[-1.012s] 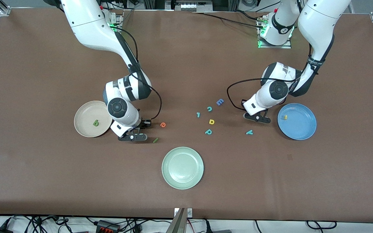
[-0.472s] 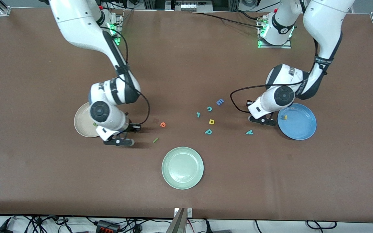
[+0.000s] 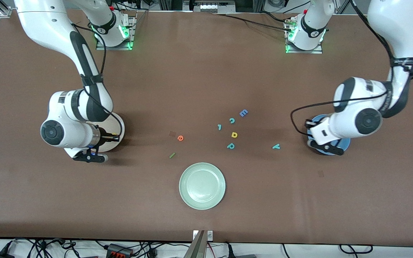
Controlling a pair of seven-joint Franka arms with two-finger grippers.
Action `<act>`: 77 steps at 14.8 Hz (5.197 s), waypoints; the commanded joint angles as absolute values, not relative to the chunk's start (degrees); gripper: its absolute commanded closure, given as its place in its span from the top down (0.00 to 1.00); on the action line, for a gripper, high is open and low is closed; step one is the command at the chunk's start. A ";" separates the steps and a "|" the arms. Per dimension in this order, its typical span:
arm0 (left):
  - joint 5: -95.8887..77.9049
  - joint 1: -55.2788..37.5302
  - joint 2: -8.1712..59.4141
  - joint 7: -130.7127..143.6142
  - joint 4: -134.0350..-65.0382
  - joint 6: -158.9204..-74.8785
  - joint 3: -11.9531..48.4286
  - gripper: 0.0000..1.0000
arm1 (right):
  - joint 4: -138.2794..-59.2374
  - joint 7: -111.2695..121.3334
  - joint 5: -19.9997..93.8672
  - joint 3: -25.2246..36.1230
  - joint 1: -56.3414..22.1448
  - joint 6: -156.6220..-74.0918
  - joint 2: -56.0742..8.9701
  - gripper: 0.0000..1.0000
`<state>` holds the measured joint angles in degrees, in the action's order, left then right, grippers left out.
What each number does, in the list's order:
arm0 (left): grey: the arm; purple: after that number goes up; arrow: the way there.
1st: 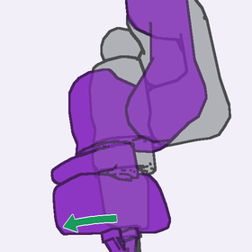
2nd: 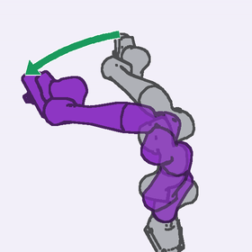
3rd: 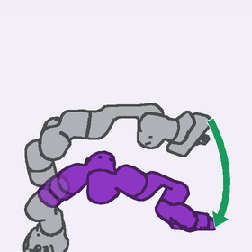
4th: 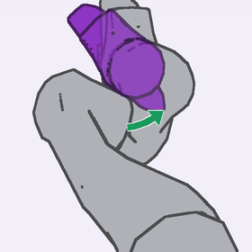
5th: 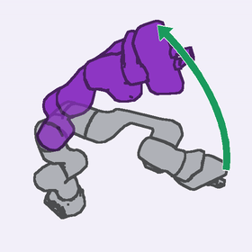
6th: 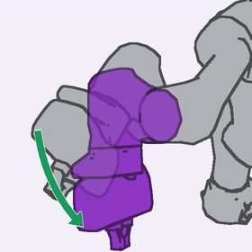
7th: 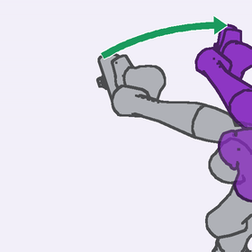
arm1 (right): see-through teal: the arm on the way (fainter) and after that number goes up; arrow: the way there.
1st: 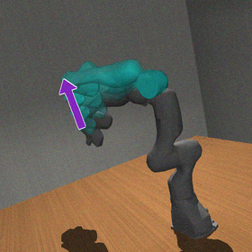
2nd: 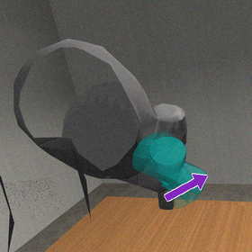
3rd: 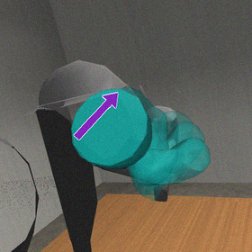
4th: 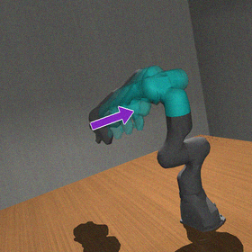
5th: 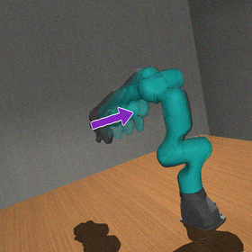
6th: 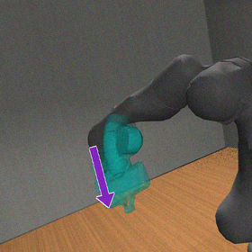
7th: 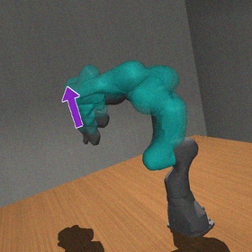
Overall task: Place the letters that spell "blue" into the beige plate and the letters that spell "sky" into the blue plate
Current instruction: 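Place u on the white plate while the left gripper places k on blue, then grasp orange e with the right gripper while the left gripper grasps cyan y, then place e on the white plate while the left gripper places y on blue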
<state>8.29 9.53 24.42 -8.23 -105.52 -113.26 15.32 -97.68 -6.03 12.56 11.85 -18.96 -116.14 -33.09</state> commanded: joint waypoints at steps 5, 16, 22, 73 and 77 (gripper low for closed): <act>14.77 13.54 28.13 -10.99 -104.24 -114.26 17.40 0.73 | -106.78 -3.35 12.39 11.69 -19.34 -122.33 -31.64 0.63; 9.41 9.68 29.17 -10.90 -100.03 -118.71 19.42 1.00 | -91.95 -14.65 13.45 11.43 -29.86 -122.52 -36.63 1.00; 12.57 3.78 33.84 -9.42 -100.20 -127.96 19.34 1.00 | -87.72 -31.27 13.36 11.43 -37.60 -124.44 -42.70 1.00; 19.42 19.50 26.45 -25.23 -112.15 -119.09 25.13 0.59 | -106.34 -3.00 15.82 29.44 -32.44 -109.95 -31.81 0.15; 19.42 20.04 26.02 -26.10 -111.89 -119.00 25.66 1.00 | -106.61 -0.79 15.91 29.44 -31.20 -112.14 -33.83 0.20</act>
<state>20.14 19.14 28.47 -25.53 -110.38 -119.29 24.33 -105.74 -2.41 15.69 29.67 -31.60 -110.43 -33.54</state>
